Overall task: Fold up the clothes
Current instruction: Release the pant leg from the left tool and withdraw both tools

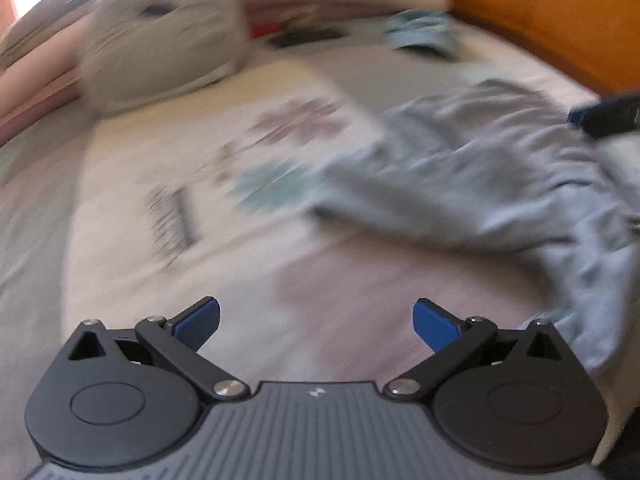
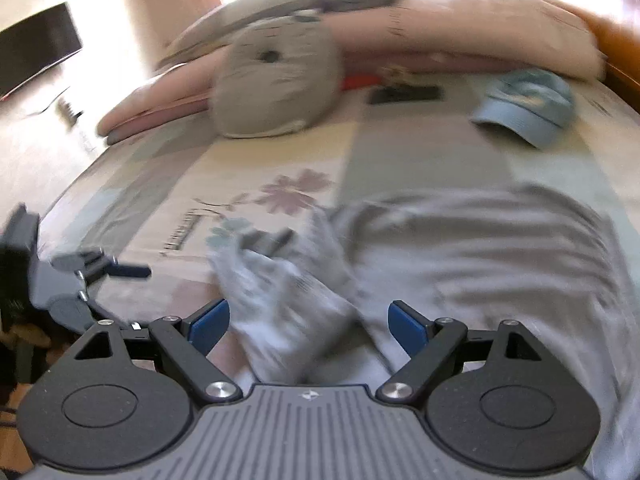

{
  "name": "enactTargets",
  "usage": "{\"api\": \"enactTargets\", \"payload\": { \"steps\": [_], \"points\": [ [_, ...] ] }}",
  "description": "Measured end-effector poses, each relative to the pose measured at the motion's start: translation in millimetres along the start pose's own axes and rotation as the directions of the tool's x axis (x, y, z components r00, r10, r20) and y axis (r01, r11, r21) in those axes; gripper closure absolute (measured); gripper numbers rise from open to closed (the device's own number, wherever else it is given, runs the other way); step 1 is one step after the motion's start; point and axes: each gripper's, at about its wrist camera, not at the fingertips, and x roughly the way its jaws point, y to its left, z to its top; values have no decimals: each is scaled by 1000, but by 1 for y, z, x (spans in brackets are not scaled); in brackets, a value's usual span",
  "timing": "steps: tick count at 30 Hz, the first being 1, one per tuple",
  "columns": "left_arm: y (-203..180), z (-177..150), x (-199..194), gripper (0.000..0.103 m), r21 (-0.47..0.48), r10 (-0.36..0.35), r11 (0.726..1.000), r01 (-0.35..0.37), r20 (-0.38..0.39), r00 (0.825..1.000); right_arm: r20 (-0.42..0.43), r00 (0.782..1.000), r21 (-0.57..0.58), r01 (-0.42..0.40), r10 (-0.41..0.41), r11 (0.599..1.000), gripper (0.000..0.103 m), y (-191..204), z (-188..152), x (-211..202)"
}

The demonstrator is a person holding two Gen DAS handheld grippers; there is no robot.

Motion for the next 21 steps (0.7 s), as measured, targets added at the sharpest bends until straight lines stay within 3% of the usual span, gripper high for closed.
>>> {"api": "enactTargets", "payload": {
  "steps": [2,6,11,13,15,17,21],
  "points": [
    [14,-14,-2,1,-32,62,998,-63,-22,998,-27,1000,-52,-17,15,999,11,18,17,21],
    [40,-36,-13,1,-73,156,985,-158,-30,987,-94,995,-209,12,-32,978,9,62,46,79],
    [71,-59,-34,1,-157,197,968,-197,-15,980,-182,979,-317,34,-96,948,9,100,68,161],
    [78,-66,-40,1,-169,210,963,-208,-8,978,-213,974,-335,5,-81,942,9,110,72,188],
    [85,-73,-43,1,-186,218,959,-215,-6,976,-257,967,-330,-88,1,940,9,118,73,205],
    [90,-77,-45,1,-207,217,955,-214,-6,976,-334,940,-313,-185,75,932,9,121,70,220],
    [93,-79,-45,1,-213,206,957,-199,12,978,-415,908,-307,-203,62,930,9,113,58,223]
  ]
}}
